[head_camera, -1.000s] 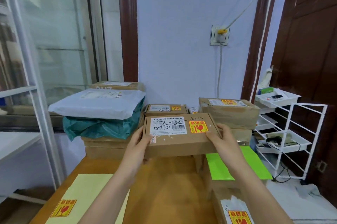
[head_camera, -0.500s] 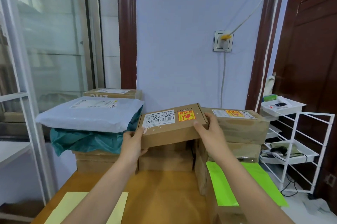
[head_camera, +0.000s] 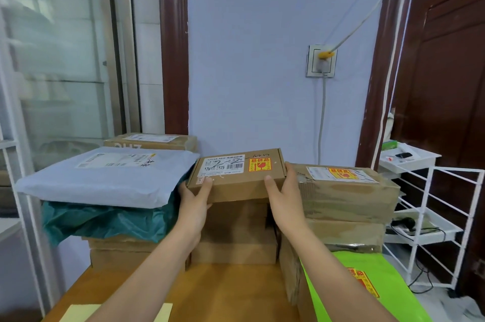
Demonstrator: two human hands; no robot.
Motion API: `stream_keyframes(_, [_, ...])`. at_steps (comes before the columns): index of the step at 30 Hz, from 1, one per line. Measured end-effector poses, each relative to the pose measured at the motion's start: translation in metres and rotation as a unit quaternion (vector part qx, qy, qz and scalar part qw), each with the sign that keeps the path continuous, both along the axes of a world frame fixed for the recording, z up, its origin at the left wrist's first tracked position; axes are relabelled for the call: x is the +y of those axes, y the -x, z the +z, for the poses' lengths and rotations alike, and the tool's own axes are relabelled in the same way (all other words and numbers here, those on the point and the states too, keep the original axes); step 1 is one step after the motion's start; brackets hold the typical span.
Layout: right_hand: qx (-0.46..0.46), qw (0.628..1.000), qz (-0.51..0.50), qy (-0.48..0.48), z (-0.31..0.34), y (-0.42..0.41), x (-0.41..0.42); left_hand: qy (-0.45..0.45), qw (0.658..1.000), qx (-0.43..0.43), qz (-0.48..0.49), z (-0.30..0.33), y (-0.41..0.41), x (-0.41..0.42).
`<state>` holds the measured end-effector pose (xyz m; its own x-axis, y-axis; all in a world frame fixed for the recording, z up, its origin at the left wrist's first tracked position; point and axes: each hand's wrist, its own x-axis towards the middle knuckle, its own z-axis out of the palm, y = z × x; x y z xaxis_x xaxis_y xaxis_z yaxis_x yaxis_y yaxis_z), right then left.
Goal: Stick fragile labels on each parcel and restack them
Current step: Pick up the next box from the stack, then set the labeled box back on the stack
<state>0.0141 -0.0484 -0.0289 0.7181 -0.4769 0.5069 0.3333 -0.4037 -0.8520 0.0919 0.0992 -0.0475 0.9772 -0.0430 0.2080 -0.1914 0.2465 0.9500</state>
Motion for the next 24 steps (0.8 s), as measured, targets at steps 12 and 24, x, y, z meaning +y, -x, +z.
stream_keyframes(12, [0.029, 0.997, 0.006, -0.071, -0.023, -0.054, -0.012, -0.116, 0.987, -0.076, 0.085, -0.008, -0.042, -0.022])
stream_keyframes(24, [0.054, 0.990, -0.040, -0.127, -0.042, -0.094, -0.030, -0.207, 0.965, -0.130, 0.098, -0.024, -0.068, -0.040])
